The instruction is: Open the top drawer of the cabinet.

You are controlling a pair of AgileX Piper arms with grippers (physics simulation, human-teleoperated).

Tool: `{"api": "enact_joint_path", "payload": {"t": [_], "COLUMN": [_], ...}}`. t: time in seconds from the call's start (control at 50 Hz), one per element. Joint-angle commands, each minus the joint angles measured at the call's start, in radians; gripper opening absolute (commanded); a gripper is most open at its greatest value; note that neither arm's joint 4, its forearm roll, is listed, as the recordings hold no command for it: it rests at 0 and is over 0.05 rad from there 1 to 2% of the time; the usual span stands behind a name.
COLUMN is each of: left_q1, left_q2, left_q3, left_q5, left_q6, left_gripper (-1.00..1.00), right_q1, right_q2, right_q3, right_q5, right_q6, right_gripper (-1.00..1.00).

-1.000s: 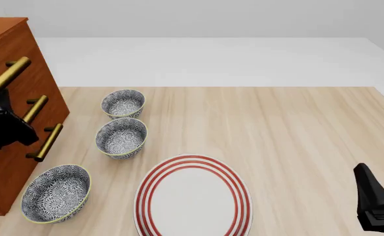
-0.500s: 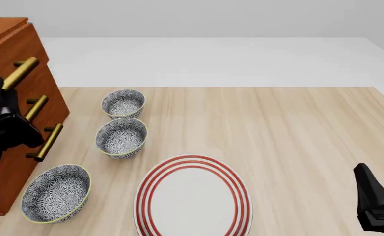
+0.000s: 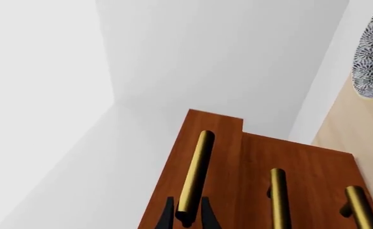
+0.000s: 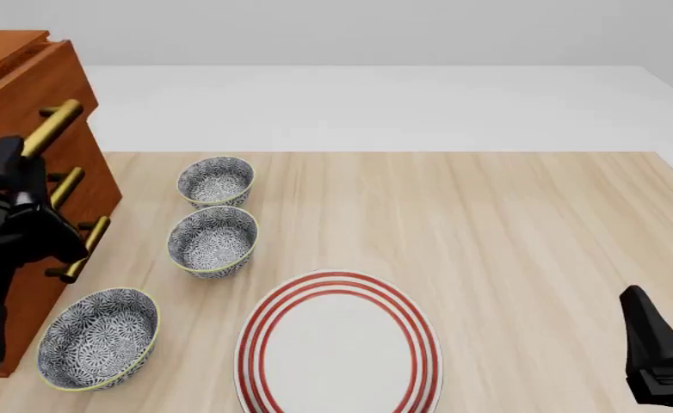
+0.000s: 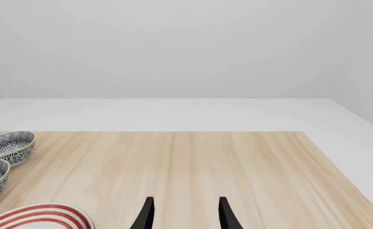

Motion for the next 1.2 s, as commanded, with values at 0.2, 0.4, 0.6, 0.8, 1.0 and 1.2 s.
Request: {"api": "enact_joint_path", "payload": {"t": [0.2,0.4,0.6,0.8,1.0,1.2], "left_q1": [-0.023,-0.030,-0.028,-0.034,-0.039,-0.064], "left_q2": [-0.037,-0.037,-0.038,-0.041,-0.041,-0.086], "left_q3": [0.045,0.039,0.037,0.037,0.036,0.057], "left_q5": [-0.009,-0.009,-0.008,-0.009,-0.008,-0.008], "left_q6": [0.009,0.007,0.004,0.008,0.012,0.021], "left_gripper": [-1.00,-1.00,-1.00,-1.00,-1.00,1.00], "right_q1": [0.000,0.000,0.000,0.000,0.000,0.000], "right_q2": [0.000,0.000,0.000,0.000,0.000,0.000], "right_q3": [0.000,0.000,0.000,0.000,0.000,0.000], "right_q5": [0.000,0.000,0.000,0.000,0.000,0.000], "right_q6": [0.000,0.000,0.000,0.000,0.000,0.000], "right_gripper": [1.00,1.00,1.00,1.00,1.00,1.00]}}
